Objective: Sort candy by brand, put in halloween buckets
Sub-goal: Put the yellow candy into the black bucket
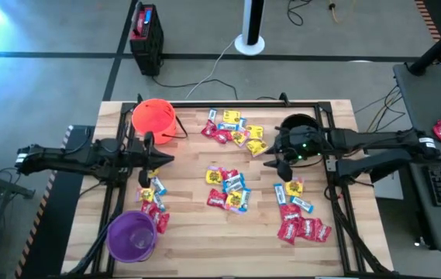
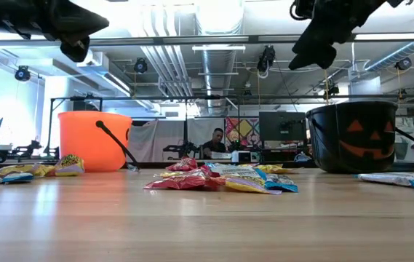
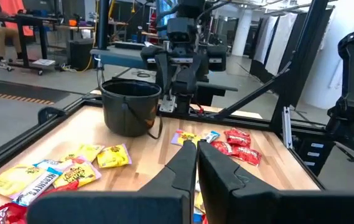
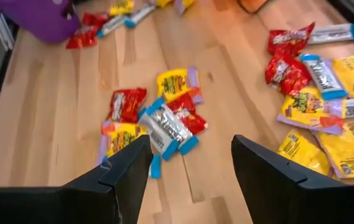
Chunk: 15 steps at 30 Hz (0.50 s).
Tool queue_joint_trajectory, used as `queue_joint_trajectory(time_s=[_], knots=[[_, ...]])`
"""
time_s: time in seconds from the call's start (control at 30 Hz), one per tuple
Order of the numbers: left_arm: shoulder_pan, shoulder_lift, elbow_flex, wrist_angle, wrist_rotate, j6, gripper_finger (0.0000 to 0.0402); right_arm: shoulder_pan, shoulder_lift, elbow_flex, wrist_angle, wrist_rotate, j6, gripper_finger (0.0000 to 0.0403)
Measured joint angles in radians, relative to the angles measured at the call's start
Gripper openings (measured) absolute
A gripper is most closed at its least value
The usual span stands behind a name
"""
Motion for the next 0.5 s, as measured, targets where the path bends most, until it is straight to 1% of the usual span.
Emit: queue_joint_trajectory(time_s=[0.17, 0.33, 0.4, 0.5], knots=[[0.000, 0.017, 0.005, 0.012, -0.001, -0.023, 0.0000, 0.000, 0.064, 0.002, 0.005, 0.000, 0.000, 0.0215], [0.001, 0.035, 0.005, 0.041, 0.000, -0.047, 0.0000, 0.000, 0.125, 0.003, 0.052, -0.003, 0.024, 0.0215], [0.001, 0.043, 0.005, 0.050, 0.000, -0.049, 0.0000, -0.001, 0.147, 0.003, 0.080, -0.024, 0.032, 0.0215], [0.001, 0.058, 0.005, 0.066, -0.001, -0.028, 0.0000, 0.000, 0.168, 0.003, 0.133, -0.098, -0.002, 0.0215]])
